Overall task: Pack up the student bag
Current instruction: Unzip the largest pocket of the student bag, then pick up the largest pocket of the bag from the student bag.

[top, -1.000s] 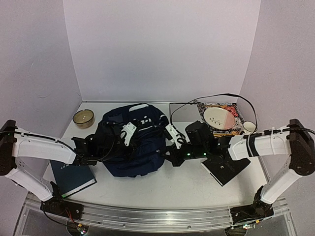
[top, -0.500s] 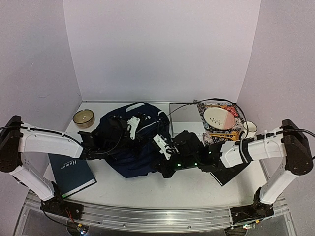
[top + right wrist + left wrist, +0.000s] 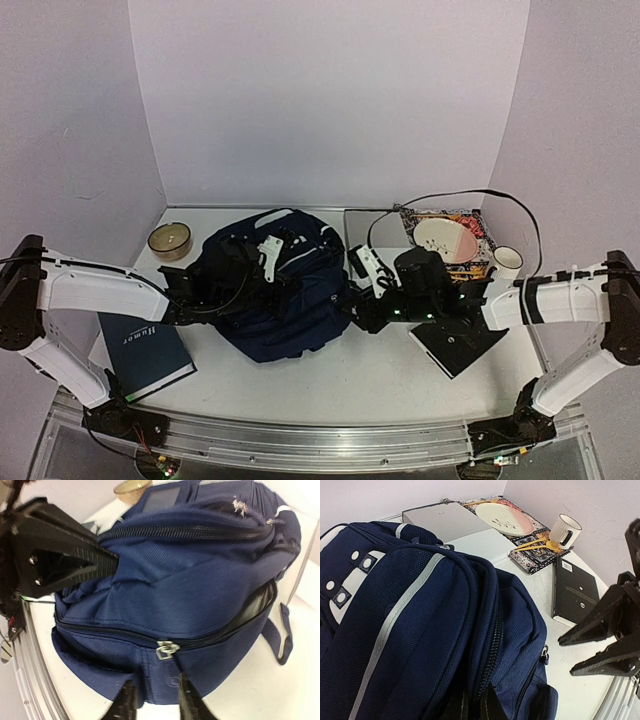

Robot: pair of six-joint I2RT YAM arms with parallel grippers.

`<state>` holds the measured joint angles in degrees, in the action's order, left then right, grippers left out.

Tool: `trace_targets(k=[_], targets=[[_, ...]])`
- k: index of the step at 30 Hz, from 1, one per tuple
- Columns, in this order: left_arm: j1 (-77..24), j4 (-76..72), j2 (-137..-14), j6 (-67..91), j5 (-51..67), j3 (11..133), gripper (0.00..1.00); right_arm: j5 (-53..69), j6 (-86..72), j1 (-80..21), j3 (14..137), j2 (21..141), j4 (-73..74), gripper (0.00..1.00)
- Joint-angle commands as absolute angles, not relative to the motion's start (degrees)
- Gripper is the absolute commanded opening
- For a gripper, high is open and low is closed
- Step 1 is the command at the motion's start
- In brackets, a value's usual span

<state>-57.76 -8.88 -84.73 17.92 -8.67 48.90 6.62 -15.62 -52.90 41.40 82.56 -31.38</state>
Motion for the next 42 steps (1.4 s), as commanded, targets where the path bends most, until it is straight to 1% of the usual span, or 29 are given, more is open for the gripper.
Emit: trace_targets(k=[1, 6, 11, 17, 22, 25, 29, 36, 40, 42], targets=[[-57.6, -12.5, -84.1, 21.3, -8.6, 52.7, 0.00, 16.4, -16.6, -48.2, 37.8, 80.9, -38.0, 0.38], [-57.6, -11.7, -85.6, 21.7, -7.5, 54.4, 0.00, 21.4, -17.2, -47.5, 38.6, 84.2, -41.0, 0.45], [-57.6, -11.4, -86.0, 22.1, -6.8, 55.3, 0.00, 22.0, -17.2, -47.0, 39.2, 86.9, -42.5, 0.45], [-57.6, -11.2, -86.3, 22.4, -5.3, 56.2, 0.00, 19.2, -16.9, -46.3, 39.4, 89.2, -43.2, 0.45], [-57.6, -11.0, -86.5, 22.7, -4.2, 56.6, 0.00, 20.5, -16.7, -46.1, 40.5, 92.0, -44.4, 0.42], [-57.6, -10.8, -86.6, 22.8, -3.6, 56.9, 0.00, 22.1, -16.7, -46.1, 41.2, 92.8, -44.9, 0.37], [-57.6, -10.5, -86.9, 22.5, -3.7, 57.4, 0.00, 23.3, -16.4, -46.1, 41.8, 93.1, -45.1, 0.24], [-57.6, -9.4, -87.9, 21.9, -5.0, 58.9, 0.00, 22.5, -16.1, -46.1, 41.4, 91.9, -44.2, 0.06], [-57.6, -8.3, -88.9, 21.6, -7.2, 59.8, 0.00, 21.7, -15.9, -46.2, 41.6, 88.5, -39.9, 0.00], [-57.4, -7.3, -89.6, 21.9, -8.3, 60.6, 0.00, 20.6, -15.9, -46.2, 41.8, 86.0, -36.6, 0.00]])
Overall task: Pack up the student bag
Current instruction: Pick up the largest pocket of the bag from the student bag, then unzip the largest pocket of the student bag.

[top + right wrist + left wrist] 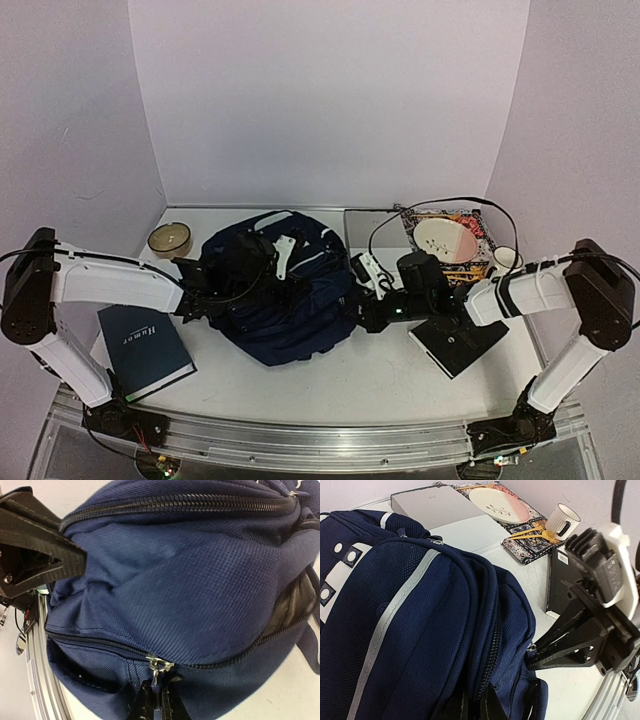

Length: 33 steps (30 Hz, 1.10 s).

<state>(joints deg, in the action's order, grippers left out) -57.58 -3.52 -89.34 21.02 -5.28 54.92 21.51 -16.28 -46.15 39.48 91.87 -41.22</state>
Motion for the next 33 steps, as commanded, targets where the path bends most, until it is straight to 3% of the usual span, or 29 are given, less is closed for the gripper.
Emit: trace_targets(k=[1, 8, 24, 30, 33], targets=[[-57.3, -6.9, -90.0, 22.3, -8.8, 61.1, 0.00, 20.0, -15.9, -46.2, 42.1, 84.8, -34.1, 0.00], [-56.3, -4.3, -93.1, 26.8, -9.5, 65.2, 0.00, 15.7, -16.6, -51.7, 47.2, 82.7, -21.0, 0.00], [-55.9, -8.1, -99.7, 36.6, -7.1, 70.6, 0.00, 13.0, -26.6, -63.4, 59.0, 90.8, -15.5, 0.00], [-55.9, -8.2, -96.6, 31.4, -10.1, 66.8, 0.00, -5.3, -24.3, -63.5, 58.5, 84.7, -4.1, 0.00], [-56.0, -8.1, -94.8, 27.5, -9.5, 64.3, 0.00, -8.0, -23.0, -63.4, 58.5, 82.3, -1.3, 0.02]])
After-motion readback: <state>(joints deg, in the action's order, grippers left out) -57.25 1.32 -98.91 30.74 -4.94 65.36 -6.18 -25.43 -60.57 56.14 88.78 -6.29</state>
